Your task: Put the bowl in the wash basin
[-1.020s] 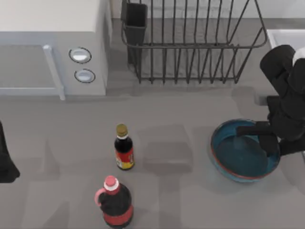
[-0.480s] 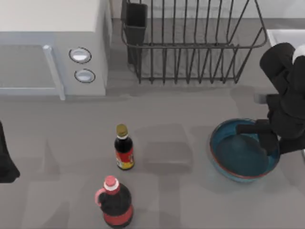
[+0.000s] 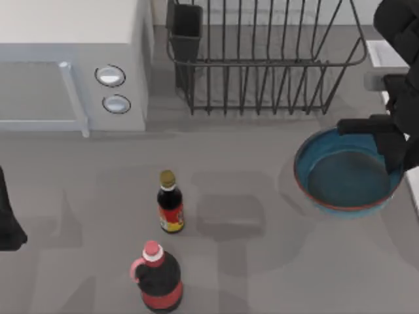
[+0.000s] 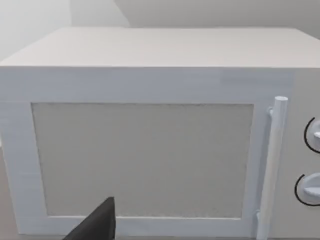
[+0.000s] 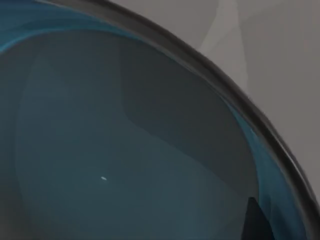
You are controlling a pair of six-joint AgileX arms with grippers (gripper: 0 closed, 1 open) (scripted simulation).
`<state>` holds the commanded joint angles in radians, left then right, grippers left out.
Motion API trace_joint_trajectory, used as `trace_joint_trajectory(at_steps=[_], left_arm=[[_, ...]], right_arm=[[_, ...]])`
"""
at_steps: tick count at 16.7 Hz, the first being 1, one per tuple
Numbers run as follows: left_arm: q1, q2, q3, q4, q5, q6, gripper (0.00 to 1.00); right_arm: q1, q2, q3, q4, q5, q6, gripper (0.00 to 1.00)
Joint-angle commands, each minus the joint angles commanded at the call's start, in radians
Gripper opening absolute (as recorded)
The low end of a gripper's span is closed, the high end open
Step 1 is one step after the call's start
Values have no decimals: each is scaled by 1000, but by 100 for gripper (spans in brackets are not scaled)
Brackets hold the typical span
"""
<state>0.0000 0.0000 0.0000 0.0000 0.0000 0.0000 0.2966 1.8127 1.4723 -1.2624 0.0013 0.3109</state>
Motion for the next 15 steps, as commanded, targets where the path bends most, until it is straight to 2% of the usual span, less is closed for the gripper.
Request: trace_joint_trajectory(at_steps=[4,9,12,15], left_arm=[[0,0,0,0,0,0,100],[0,0,0,0,0,0,100],[0,0,0,0,0,0,100],[0,0,0,0,0,0,100]], right_arm=[[-3,-45,121,-136,0,-4,0],[0,-46,126,-141,-1,-3,0],[-15,-53,90,-80,-28,-13,0],[-60,-66,3,75,-89,-31,0]])
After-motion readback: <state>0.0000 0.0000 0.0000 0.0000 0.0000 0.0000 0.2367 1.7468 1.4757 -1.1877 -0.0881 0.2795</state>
